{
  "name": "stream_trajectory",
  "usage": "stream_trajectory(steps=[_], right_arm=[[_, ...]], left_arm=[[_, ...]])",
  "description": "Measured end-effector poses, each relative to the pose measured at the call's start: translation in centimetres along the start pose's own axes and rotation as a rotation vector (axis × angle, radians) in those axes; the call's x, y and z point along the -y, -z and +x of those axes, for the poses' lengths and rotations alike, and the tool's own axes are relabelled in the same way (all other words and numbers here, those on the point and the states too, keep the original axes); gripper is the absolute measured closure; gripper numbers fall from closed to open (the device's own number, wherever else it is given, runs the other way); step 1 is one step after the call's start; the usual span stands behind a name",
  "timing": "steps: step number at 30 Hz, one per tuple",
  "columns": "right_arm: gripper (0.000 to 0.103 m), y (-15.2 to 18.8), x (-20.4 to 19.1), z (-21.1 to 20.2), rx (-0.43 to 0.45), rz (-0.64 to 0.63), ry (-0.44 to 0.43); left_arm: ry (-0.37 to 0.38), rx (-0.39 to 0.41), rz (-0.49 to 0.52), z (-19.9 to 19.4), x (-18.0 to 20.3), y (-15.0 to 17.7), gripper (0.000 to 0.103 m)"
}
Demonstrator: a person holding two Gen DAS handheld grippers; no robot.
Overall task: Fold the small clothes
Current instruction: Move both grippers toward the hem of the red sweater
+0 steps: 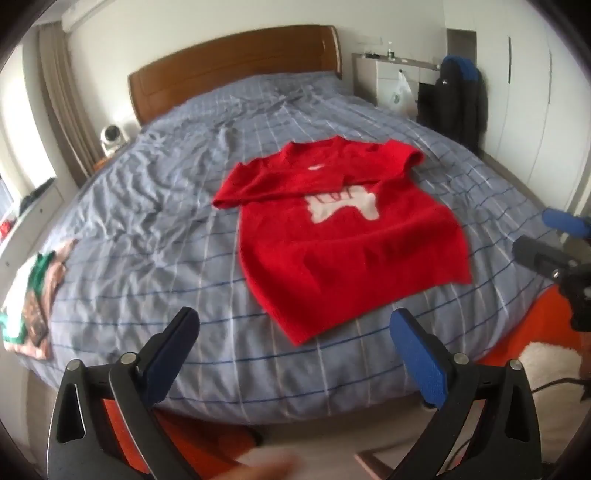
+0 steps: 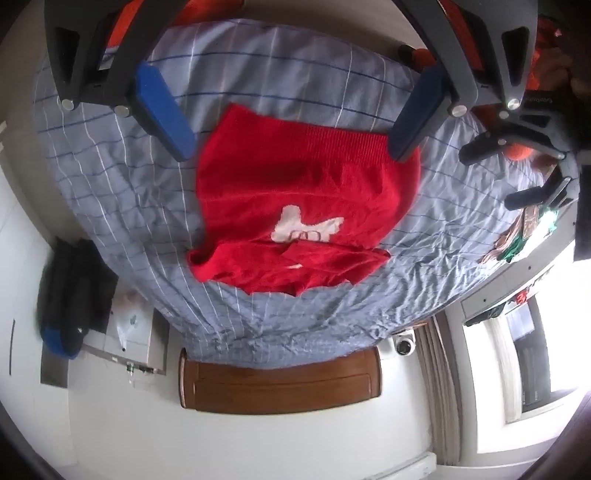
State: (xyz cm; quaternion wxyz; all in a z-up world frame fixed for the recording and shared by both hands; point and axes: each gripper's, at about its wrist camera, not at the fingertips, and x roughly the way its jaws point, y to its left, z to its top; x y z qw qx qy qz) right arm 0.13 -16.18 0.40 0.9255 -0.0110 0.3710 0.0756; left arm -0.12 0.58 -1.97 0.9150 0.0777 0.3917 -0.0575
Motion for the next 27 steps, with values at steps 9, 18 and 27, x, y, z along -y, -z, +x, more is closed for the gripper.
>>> stream_trajectory(steps=[9,18,27], right_arm=[[0.000,0.3,-0.6,0.5,-0.018,-0.017,0.003],[0.000,-0.4,0.6,0.3,-0.006,0.012,0.103],[0.000,0.7,1.8,1.5,-0.077,0.052,0.115]], left_arm=[[0.000,-0.025,-0.004,0.9,-0.2,0.7,0.000],[-0.041,-0.031,-0.038,1.2,-2.1,1.4,0.000],[-0.051,-0.044,-0.091,1.5,-2.9,0.8,0.000]])
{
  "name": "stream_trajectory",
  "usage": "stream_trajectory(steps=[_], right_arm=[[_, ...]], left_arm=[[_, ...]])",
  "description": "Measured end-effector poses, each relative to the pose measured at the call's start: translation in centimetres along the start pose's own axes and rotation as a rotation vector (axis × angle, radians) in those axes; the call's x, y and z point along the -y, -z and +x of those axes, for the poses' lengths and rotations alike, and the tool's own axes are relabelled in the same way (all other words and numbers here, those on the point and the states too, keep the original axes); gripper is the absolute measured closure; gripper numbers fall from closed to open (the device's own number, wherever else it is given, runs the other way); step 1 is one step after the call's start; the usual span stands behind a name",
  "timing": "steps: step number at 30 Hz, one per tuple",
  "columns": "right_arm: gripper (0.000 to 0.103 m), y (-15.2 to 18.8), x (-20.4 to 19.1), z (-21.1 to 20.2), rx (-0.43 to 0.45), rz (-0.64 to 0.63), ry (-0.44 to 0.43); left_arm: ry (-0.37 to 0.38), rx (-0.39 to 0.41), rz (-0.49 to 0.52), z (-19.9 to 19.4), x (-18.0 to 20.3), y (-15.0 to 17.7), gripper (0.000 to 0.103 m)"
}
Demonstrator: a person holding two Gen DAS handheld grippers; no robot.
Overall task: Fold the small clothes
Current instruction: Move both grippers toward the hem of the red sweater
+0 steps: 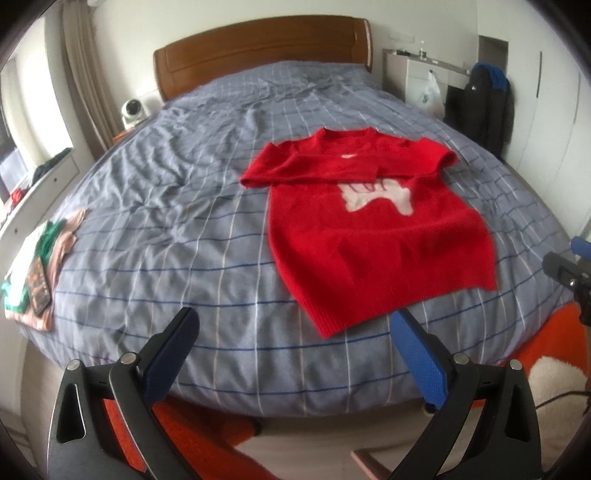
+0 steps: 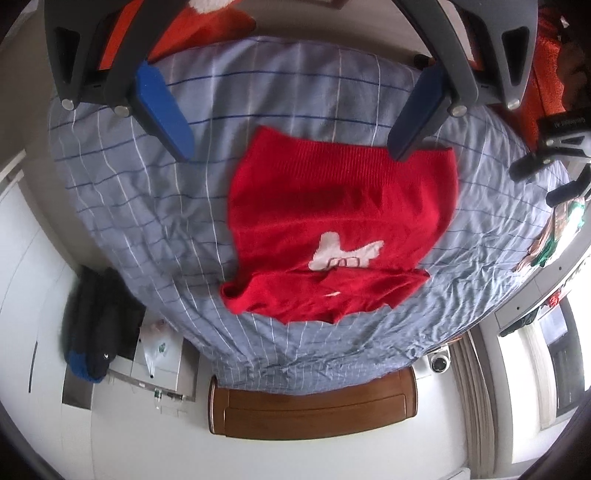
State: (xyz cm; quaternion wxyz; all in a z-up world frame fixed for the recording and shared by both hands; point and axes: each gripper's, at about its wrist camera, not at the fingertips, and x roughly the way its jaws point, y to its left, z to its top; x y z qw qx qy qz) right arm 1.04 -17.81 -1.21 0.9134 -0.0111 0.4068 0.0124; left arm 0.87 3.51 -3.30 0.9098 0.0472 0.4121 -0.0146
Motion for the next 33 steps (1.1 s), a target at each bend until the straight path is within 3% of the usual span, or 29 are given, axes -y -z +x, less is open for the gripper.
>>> stream_trajectory(steps=[13,18,33], right_arm=[[0.000,0.8,0.2,0.4,-0.027,0.009,0.009],[0.000,1.1,1.3,0.2,-0.025,0.051,0.043],[0.000,0.7,1.0,0.7,-0.023,0.034,0.012]], left_arm=[[-0.010,-0.040,0.034,1.3,0.9,0.3,0.000],[0.042,-0.052,-0.024,1.5,0.0,0.2,0.000],[0.008,-0.056,-0.012,1.5,0.6,0.0,0.000]])
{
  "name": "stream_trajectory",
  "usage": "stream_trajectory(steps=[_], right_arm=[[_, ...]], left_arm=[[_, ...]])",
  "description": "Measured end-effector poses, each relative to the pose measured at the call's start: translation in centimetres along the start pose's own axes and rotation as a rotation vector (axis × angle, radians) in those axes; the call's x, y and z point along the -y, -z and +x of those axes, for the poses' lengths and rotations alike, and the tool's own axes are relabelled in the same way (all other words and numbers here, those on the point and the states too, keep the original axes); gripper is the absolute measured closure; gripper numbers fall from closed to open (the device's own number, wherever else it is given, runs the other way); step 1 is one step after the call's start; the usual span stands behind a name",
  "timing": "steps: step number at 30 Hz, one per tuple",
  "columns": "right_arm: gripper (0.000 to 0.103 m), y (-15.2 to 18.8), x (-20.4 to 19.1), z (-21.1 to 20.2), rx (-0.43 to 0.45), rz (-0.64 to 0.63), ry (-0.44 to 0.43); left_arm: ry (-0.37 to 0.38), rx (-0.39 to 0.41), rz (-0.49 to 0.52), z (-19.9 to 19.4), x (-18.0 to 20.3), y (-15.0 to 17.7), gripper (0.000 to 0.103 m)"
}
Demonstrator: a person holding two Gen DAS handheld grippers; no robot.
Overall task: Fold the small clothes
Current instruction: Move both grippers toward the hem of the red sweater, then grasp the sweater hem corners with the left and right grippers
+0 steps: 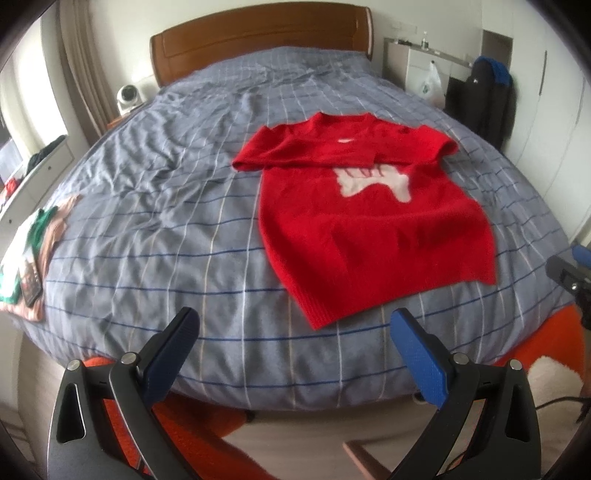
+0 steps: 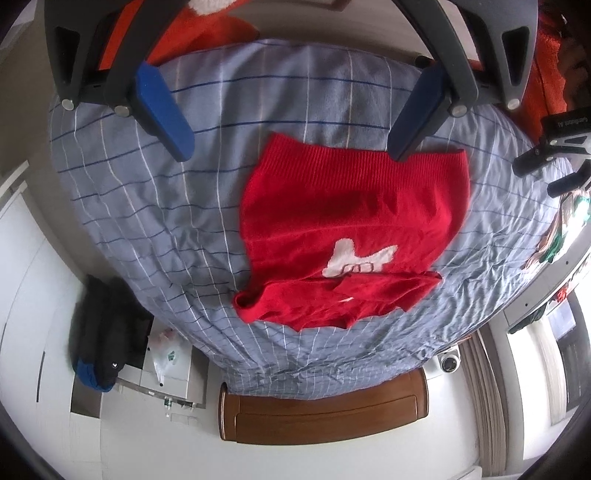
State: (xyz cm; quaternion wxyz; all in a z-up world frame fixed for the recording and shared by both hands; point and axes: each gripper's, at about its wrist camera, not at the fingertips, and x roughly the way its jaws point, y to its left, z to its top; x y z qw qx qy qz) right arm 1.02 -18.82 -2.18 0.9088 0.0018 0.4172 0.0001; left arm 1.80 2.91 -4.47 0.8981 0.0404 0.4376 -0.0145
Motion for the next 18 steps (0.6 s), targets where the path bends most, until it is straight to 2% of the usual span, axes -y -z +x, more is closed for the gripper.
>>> stream_trajectory(steps=[6,18], right_arm=[[0.000,0.1,0.3,0.1,-0.002,0.005,-0.005],[0.000,0.4,0.0,0.9,-0.025,-0.005,-0.002]], left_arm=[[-0.055,-0.017,0.016,0.7,0.1,0.0,0.000],[-0.074,-0.047,0.032,1.6,0.0,0.6,0.000]])
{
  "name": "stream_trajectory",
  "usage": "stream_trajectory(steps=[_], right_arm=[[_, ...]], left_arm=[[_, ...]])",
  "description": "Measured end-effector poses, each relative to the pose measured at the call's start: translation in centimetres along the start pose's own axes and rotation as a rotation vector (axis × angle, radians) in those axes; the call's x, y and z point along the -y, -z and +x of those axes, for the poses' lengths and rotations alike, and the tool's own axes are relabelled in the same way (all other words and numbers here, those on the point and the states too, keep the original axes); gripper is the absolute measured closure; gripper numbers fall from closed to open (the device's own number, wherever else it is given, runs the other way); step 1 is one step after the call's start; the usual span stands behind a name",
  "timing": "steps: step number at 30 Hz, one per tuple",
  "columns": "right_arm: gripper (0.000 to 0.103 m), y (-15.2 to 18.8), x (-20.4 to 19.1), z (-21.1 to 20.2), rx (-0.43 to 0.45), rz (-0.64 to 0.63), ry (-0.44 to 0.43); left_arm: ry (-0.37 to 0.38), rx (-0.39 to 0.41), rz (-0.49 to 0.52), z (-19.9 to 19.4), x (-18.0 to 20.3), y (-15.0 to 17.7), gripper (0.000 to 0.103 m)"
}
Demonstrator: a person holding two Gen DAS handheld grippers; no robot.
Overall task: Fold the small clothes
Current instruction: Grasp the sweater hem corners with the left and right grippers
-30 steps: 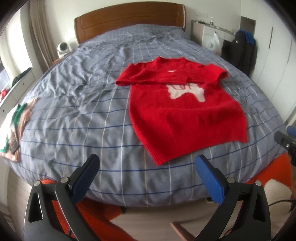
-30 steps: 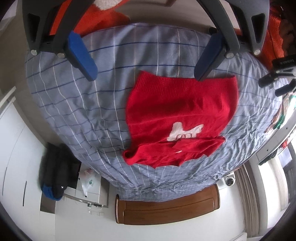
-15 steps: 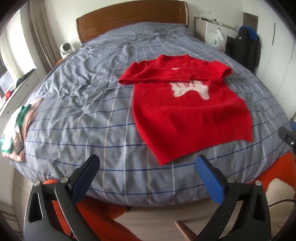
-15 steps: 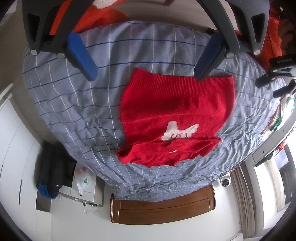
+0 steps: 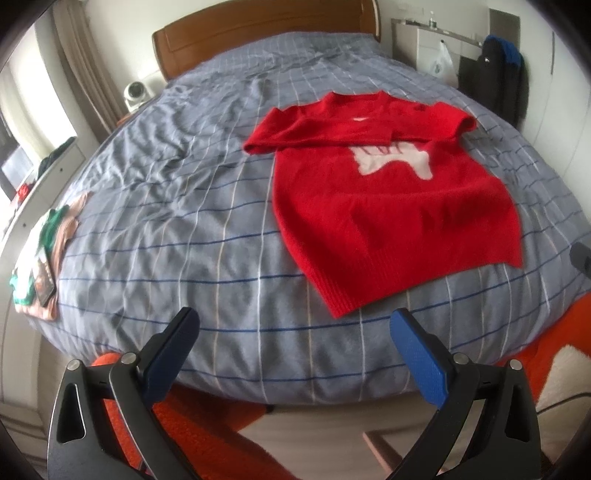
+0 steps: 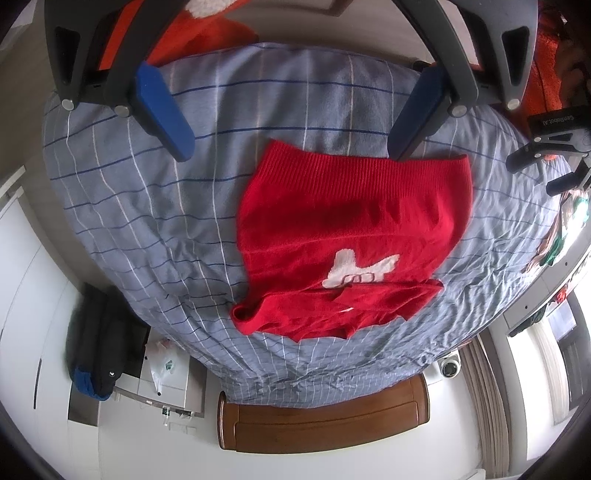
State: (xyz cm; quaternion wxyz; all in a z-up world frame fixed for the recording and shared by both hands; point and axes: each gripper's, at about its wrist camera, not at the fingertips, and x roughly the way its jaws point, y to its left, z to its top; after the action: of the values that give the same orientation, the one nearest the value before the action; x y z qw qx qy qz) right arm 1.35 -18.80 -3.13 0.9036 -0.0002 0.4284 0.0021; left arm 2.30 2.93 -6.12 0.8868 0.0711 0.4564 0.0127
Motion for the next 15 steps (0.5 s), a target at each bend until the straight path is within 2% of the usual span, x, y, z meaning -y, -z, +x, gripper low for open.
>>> stream_trajectory(steps=[2,4,6,8,10,12,14,15], right_arm=[[0.000,0.0,-0.1,0.1,0.000,-0.009,-0.010],[0.000,-0.5,0.3,0.4,0.001,-0.025,-0.048],[0.000,-1.0,1.6,1.5,-0.004,-0.044,-0.122],[0.000,-1.4,3.4,4.2,-0.083,-0.029,-0.161],[0.000,-1.4,5.4,6.9,-0.146,0.036,-0.201],[0.001,-1.1,6.4,9.0,-0.183,0.095,-0.291],[0.012,-0.5,6.6,10.8,-0.212,0.145,-0.388],[0.016,-0.1,6.6,11.9,-0.237,0.174,-0.438]], left_arm=[[0.016,0.001,0.002,0.5,-0.3,-0.1,0.000],[0.119,-0.018,-0.002,2.2,-1.1,-0.5,0.000],[0.192,-0.074,-0.016,4.8,-2.0,-0.8,0.000],[0.251,-0.114,-0.033,6.9,-2.3,-0.9,0.001],[0.303,-0.154,-0.051,8.8,-2.3,-0.9,0.001],[0.357,-0.176,-0.071,10.1,-1.8,-1.0,0.003],[0.396,-0.192,-0.090,11.0,-0.9,-0.9,0.017],[0.386,-0.206,-0.091,11.5,-0.4,-0.9,0.035]])
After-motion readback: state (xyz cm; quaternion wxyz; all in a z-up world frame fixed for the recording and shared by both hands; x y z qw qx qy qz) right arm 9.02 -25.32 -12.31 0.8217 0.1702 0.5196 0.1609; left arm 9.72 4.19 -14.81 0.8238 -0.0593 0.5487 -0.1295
